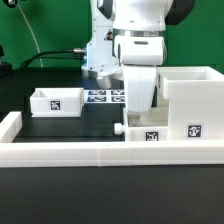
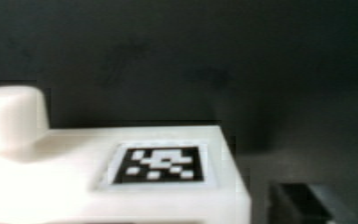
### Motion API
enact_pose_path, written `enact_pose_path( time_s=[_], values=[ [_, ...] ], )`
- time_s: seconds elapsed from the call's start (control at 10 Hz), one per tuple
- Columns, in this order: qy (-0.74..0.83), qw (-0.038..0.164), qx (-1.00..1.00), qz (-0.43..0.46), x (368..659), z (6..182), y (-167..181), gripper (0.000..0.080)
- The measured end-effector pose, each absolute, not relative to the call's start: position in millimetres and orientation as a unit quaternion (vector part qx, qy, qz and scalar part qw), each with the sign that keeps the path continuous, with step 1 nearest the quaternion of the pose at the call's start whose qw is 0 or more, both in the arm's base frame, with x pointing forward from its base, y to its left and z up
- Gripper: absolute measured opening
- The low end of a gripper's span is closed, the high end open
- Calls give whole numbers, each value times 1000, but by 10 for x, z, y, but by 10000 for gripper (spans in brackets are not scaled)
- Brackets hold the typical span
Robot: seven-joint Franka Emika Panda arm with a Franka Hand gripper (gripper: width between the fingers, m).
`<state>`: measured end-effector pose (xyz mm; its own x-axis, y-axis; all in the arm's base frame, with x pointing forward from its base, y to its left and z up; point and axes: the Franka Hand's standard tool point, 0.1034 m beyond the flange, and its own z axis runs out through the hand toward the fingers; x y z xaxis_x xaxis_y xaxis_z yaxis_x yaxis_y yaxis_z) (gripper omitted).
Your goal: Assemble drawer
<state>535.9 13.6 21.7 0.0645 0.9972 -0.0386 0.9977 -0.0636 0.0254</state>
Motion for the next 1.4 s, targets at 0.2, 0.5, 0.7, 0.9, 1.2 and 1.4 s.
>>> enact_pose_path(
  time_s=[0.2,0.5,0.7,0.9,1.2,1.4],
  values=[
    [681,23,732,-8,5382,348,148,597],
    [679,23,733,-17,5422,602,69,646],
    [690,24,723,-26,5455,674,-185,648],
    [696,21,717,-30,5462,636,-393,648],
    [703,10,711,-21,5448,631,-507,648],
    [704,-12,710,-1,5442,576,-654,648]
  ],
)
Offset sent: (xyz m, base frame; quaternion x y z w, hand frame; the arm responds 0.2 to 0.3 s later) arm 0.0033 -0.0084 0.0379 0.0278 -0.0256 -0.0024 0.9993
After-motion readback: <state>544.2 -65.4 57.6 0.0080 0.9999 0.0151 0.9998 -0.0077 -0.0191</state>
